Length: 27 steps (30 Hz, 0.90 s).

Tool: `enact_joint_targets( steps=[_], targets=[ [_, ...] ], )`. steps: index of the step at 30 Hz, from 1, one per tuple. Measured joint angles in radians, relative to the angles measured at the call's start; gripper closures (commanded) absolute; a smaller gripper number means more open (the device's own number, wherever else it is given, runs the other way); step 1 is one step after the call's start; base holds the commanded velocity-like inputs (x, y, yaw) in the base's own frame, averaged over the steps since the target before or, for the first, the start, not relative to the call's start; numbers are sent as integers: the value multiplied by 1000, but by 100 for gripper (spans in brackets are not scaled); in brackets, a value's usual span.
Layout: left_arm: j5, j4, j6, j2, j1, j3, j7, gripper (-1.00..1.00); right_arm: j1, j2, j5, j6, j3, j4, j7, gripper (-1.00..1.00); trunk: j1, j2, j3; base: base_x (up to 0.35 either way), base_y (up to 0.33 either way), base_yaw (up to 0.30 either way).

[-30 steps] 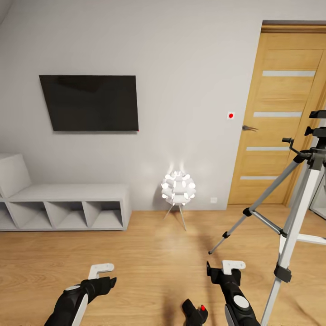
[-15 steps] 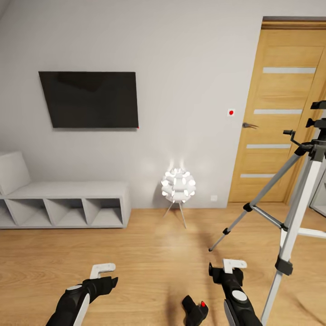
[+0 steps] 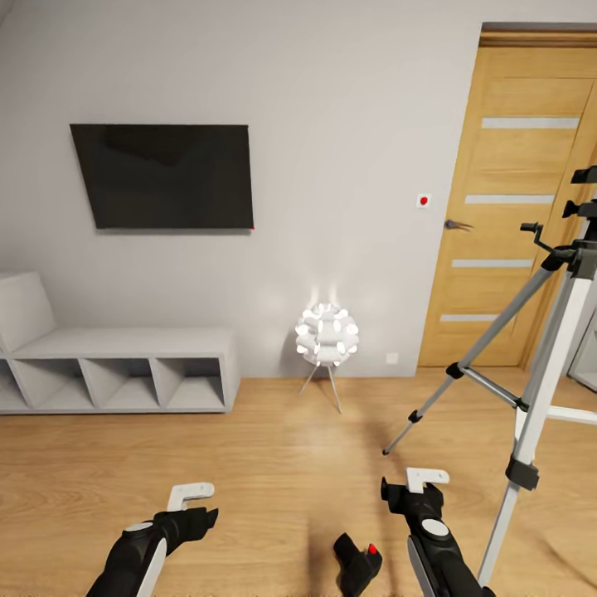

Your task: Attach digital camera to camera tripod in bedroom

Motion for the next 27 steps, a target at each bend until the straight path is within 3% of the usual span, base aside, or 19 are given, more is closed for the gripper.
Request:
enact_joint_targets(
  steps=[27],
  targets=[
    [0, -3, 0, -1, 0, -5, 0, -100, 0, 1, 0, -4, 3, -14, 1, -100, 104, -189, -85, 0, 0, 0]
  ],
)
